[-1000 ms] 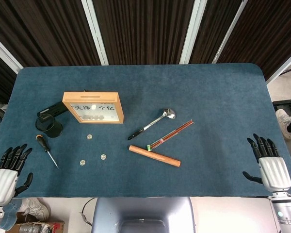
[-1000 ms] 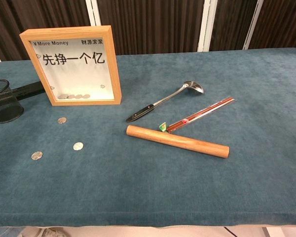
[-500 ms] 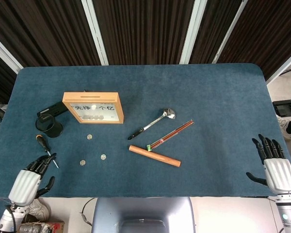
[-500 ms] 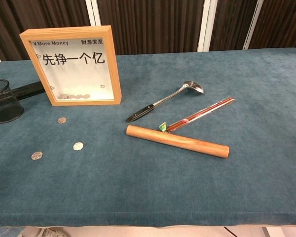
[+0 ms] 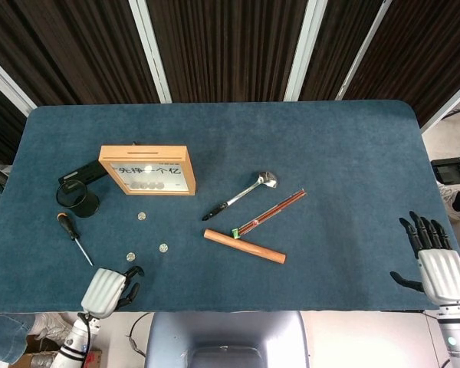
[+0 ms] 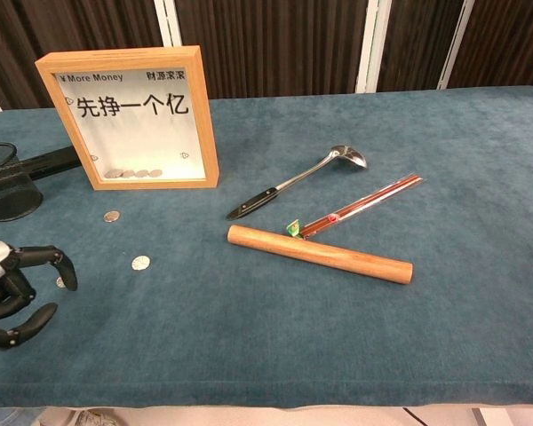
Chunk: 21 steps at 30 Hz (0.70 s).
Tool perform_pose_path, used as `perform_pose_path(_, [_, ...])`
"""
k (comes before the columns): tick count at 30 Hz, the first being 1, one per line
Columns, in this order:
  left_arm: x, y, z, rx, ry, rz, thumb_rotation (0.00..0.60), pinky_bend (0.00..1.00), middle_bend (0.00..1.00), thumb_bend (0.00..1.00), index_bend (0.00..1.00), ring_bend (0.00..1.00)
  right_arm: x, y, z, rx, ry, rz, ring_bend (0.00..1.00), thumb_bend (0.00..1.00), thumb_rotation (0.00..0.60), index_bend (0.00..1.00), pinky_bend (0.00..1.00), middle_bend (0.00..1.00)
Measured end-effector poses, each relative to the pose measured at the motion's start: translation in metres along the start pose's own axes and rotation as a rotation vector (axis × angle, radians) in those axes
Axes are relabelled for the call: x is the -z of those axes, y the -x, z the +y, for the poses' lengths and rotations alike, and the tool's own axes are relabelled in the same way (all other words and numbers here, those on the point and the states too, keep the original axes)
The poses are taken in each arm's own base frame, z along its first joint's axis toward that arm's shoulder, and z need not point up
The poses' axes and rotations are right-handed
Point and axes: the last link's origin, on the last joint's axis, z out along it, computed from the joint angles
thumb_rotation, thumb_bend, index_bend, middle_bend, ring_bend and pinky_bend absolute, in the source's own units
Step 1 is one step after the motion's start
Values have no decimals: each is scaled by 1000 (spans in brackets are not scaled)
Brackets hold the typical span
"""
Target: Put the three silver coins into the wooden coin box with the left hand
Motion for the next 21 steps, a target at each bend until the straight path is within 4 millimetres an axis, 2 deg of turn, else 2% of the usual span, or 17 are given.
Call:
perform_pose_path(7, [-28,17,9,-48,-55,23,600,1000,1000,426,434,1000,1,-2,3,-8,6,-3,0,139,600,0,0,0])
perform_pose_path(14, [-52,25,1,-105,-135,54,600,1000,1000,438,431,1000,0,-3,5,-9,13,-4,0,139,600,0,0,0])
perform_pose_path(21, [-56,29,-3,-136,-156,39,600,1000,1000,426,430,1000,0,-3,4,-8,13,-5,0,139,600,0,0,0])
